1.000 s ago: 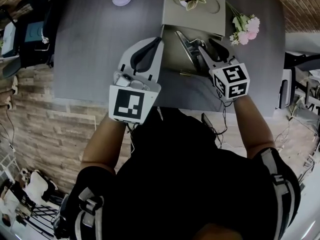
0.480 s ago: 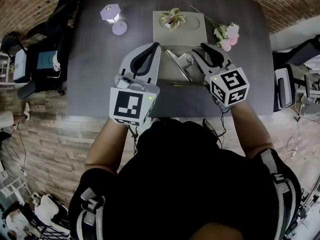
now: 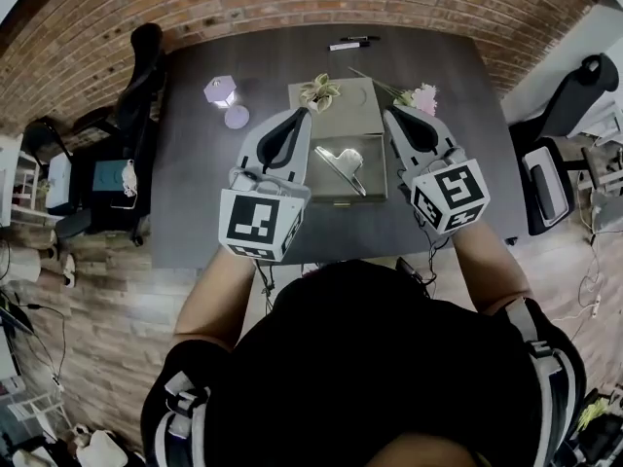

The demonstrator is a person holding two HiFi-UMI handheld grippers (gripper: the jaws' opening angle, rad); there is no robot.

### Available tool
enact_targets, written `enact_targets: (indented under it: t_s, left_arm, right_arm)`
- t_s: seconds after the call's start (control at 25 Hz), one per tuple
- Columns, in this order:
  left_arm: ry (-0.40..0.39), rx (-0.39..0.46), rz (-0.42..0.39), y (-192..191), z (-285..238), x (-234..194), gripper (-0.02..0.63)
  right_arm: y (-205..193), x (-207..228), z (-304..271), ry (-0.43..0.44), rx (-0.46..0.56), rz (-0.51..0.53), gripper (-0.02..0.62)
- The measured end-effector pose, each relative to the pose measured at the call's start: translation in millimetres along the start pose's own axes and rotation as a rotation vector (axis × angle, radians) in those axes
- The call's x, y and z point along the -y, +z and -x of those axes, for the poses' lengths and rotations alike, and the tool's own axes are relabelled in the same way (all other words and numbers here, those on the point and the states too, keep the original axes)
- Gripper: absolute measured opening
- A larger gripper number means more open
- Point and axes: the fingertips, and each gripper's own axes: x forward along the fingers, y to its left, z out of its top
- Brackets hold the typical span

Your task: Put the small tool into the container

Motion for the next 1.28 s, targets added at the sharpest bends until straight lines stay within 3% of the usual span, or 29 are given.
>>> enact_targets:
  t_s: [0.32, 1.28]
  left_arm:
    - [-0.031, 0.025, -0.021, 20, 3, 14, 0.008]
    - [-0.040, 0.014, -0.044, 21, 2, 15, 0.008]
  right_arm:
    - [28, 2, 20, -0.020, 0.084, 0.017, -0.003]
    - [34, 6, 19, -0.031, 0.116, -0.005, -0.005]
